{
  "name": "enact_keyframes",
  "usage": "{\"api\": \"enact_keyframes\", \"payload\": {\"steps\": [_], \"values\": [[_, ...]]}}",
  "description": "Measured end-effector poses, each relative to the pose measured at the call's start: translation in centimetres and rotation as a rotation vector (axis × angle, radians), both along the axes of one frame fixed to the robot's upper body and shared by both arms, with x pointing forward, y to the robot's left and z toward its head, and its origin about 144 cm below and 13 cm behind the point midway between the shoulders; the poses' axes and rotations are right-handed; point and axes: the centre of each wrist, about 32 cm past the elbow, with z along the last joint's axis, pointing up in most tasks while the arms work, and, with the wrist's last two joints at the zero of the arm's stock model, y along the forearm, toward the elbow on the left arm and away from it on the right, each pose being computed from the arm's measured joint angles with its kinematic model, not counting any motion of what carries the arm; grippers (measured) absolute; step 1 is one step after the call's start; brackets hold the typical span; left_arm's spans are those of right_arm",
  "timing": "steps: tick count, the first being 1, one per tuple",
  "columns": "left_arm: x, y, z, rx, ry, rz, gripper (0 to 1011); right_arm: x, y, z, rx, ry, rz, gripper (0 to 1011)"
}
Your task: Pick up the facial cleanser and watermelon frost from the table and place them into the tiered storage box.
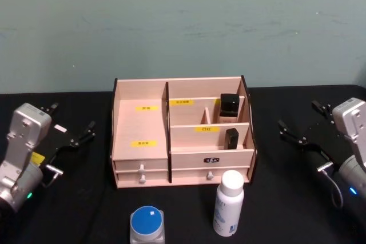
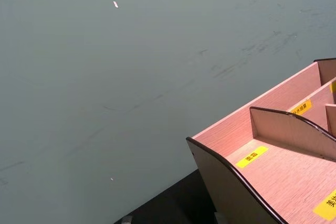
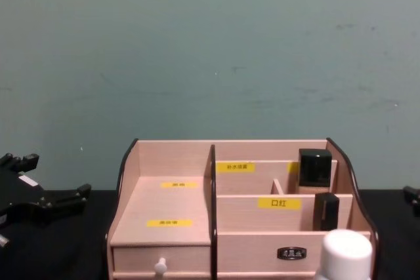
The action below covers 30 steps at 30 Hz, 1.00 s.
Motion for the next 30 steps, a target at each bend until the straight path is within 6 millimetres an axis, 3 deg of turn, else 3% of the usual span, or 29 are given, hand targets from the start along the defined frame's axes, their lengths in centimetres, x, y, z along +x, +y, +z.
{"api": "enact_keyframes", "payload": {"steps": [4, 17, 30], "values": [[0.0, 0.0, 0.0, 0.0, 0.0, 0.0, 1010, -0.7, -0.2, 0.6, 0.011, -0.004, 0.037, 1002], [0.0, 0.0, 0.0, 0.0, 0.0, 0.0, 1010, -5.6, 0.4, 5.2, 0.098, -0.019, 0.237, 1002], [0.0, 0.0, 0.0, 0.0, 0.0, 0.0, 1010, -7.2, 2.3, 6.3, 0.178, 0.049, 0.434, 1002]]}}
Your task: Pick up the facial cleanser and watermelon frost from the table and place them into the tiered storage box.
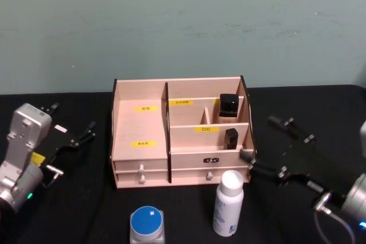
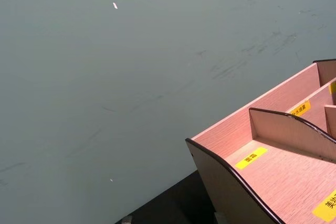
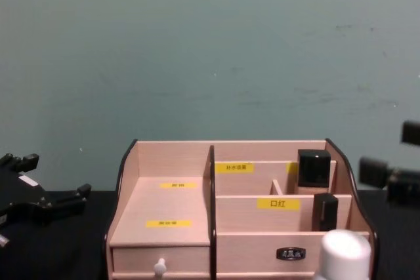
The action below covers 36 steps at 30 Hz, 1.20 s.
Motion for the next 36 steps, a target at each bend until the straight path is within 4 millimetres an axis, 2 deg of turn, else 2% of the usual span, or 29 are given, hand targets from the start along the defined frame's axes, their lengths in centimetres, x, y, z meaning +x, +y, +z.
{"api": "enact_keyframes", "payload": {"steps": [12, 36], "values": [[0.0, 0.0, 0.0, 0.0, 0.0, 0.0, 1010, -0.3, 1.8, -1.4, -0.014, 0.115, 0.087, 1002], [0.0, 0.0, 0.0, 0.0, 0.0, 0.0, 1010, 0.2, 2.2, -4.5, -0.011, 0.238, 0.105, 1002]]}}
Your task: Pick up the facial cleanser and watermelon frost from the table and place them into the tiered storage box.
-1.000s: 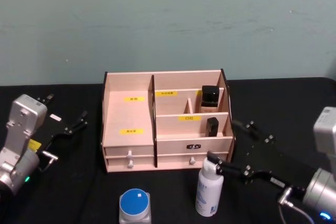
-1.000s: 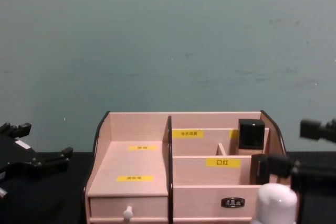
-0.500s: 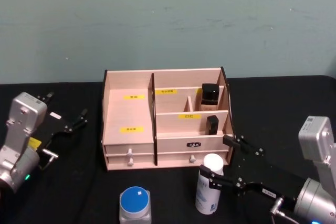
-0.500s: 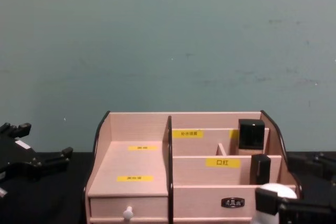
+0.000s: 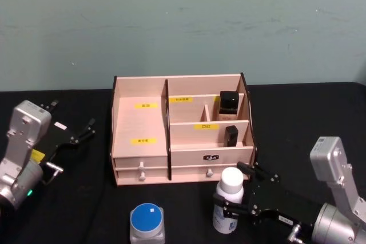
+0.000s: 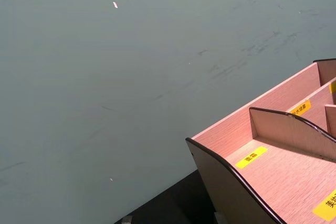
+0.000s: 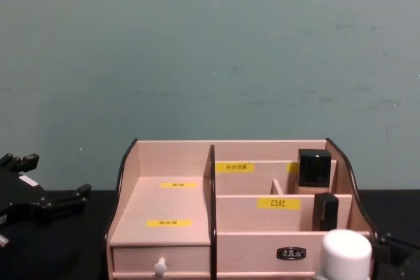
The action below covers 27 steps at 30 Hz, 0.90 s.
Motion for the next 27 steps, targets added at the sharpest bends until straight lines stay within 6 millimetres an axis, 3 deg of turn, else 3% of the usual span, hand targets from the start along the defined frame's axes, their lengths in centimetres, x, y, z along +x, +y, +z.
{"api": "enact_keyframes", "payload": {"steps": [16, 27], "values": [[0.0, 0.0, 0.0, 0.0, 0.0, 0.0, 1010, 0.7, 0.3, -2.1, -0.009, 0.059, 0.01, 1002], [0.0, 0.0, 0.0, 0.0, 0.0, 0.0, 1010, 0.8, 0.3, -2.2, -0.01, 0.063, 0.012, 976]]}}
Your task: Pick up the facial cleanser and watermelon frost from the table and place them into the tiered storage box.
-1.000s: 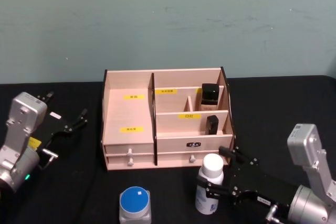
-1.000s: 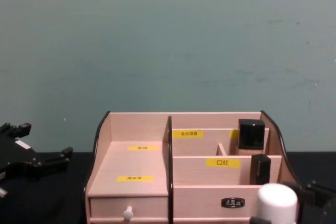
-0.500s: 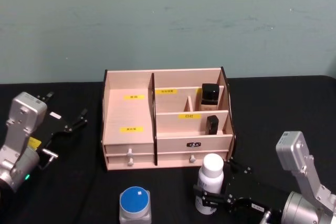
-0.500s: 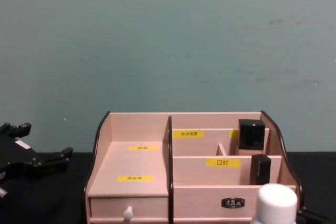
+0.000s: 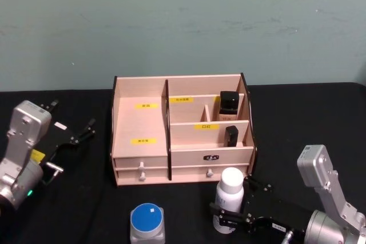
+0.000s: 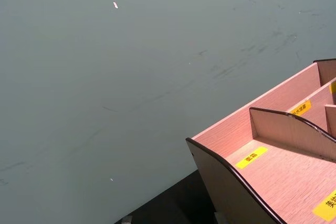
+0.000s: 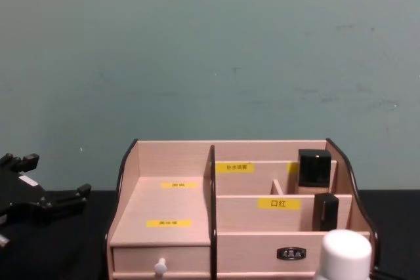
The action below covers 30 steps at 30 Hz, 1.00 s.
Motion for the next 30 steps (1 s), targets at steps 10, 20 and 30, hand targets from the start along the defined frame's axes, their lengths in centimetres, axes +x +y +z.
{"api": "enact_keyframes", "payload": {"steps": [10, 20, 30], "values": [[0.0, 0.0, 0.0, 0.0, 0.0, 0.0, 1010, -0.04, -0.01, 0.06, 0.0, -0.002, -0.001, 746], [0.0, 0.0, 0.0, 0.0, 0.0, 0.0, 1010, -0.05, -0.03, 0.08, 0.0, -0.003, -0.002, 602], [0.0, 0.0, 0.0, 0.0, 0.0, 0.0, 1009, 0.23, -0.11, 0.99, 0.021, -0.041, -0.015, 602]]}}
